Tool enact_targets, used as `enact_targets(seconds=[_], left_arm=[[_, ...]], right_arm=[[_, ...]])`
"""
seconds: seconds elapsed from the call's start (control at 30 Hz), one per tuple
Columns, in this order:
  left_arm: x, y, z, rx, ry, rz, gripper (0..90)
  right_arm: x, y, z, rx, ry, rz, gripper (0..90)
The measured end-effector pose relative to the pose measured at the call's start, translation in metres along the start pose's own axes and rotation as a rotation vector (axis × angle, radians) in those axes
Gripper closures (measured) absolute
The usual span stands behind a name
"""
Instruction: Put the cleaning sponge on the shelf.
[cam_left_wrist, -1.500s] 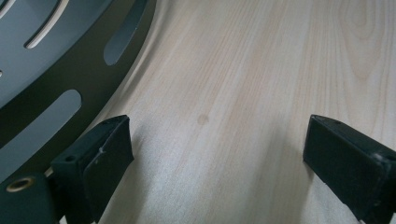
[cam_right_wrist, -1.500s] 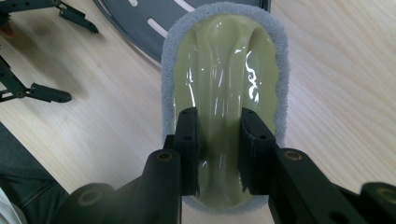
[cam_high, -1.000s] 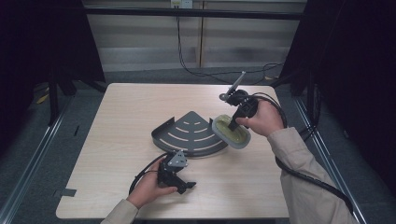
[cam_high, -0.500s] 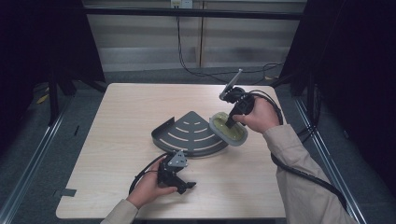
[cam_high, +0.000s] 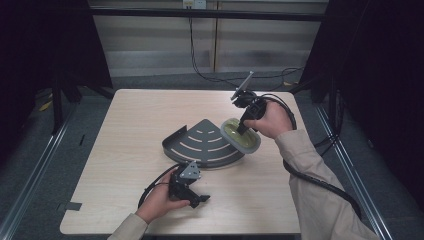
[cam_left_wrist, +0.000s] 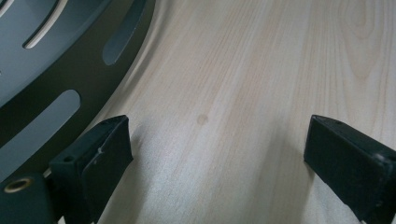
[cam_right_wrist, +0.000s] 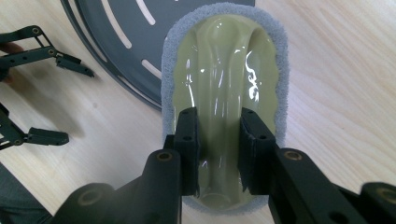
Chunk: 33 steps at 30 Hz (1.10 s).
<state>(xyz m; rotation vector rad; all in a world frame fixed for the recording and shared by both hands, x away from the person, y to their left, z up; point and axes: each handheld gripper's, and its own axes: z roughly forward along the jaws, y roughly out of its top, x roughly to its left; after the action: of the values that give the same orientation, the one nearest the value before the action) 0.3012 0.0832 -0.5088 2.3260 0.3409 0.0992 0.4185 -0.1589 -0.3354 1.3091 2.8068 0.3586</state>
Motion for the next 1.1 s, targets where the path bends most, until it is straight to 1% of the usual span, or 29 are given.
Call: enact_targets(seconds=[0.07,0.1,0.27,0.3,0.43,0.53,0.77,0.87,0.9,1.0,1.07,1.1], left_arm=[[0.000,0.000,0.000,0.000,0.000,0.000,7.0],[0.000,0.000,0.000,0.000,0.000,0.000,7.0],[0.000,0.000,0.000,0.000,0.001,0.001,6.9],[0.000,0.000,0.000,0.000,0.000,0.001,6.9],[0.000,0.000,0.000,0.000,0.000,0.001,6.9],[0.000,0.000,0.000,0.000,0.000,0.001,6.9],[0.000,0.000,0.000,0.001,0.000,0.001,6.9],[0.000,0.000,0.000,0.001,0.000,0.001,6.9],[0.000,0.000,0.000,0.001,0.000,0.000,6.9],[0.000,0.000,0.000,0.001,0.000,0.001,6.8],[0.000,0.000,0.000,0.001,0.000,0.001,6.8],[0.000,0.000,0.000,0.000,0.000,0.001,6.8]], right_arm=[[0.000,0.001,0.000,0.002,0.000,0.004,71.4],[0.000,0.002,0.001,-0.004,0.001,-0.003,71.5],[0.001,0.007,0.001,-0.007,0.004,0.007,71.5],[0.001,0.008,0.001,-0.012,0.001,-0.003,71.5],[0.001,0.010,0.000,-0.011,-0.001,0.001,71.5],[0.000,0.012,0.001,-0.017,0.008,0.009,71.5],[0.001,0.017,0.005,-0.014,0.012,0.009,71.5],[0.001,0.018,0.005,-0.009,0.007,0.005,71.5],[0.002,0.020,0.007,-0.011,0.013,0.007,71.5],[0.004,0.023,0.007,-0.010,0.005,0.001,71.4],[0.004,0.025,0.008,-0.018,0.011,0.004,71.5],[0.005,0.026,0.008,-0.010,0.008,0.008,71.5]])
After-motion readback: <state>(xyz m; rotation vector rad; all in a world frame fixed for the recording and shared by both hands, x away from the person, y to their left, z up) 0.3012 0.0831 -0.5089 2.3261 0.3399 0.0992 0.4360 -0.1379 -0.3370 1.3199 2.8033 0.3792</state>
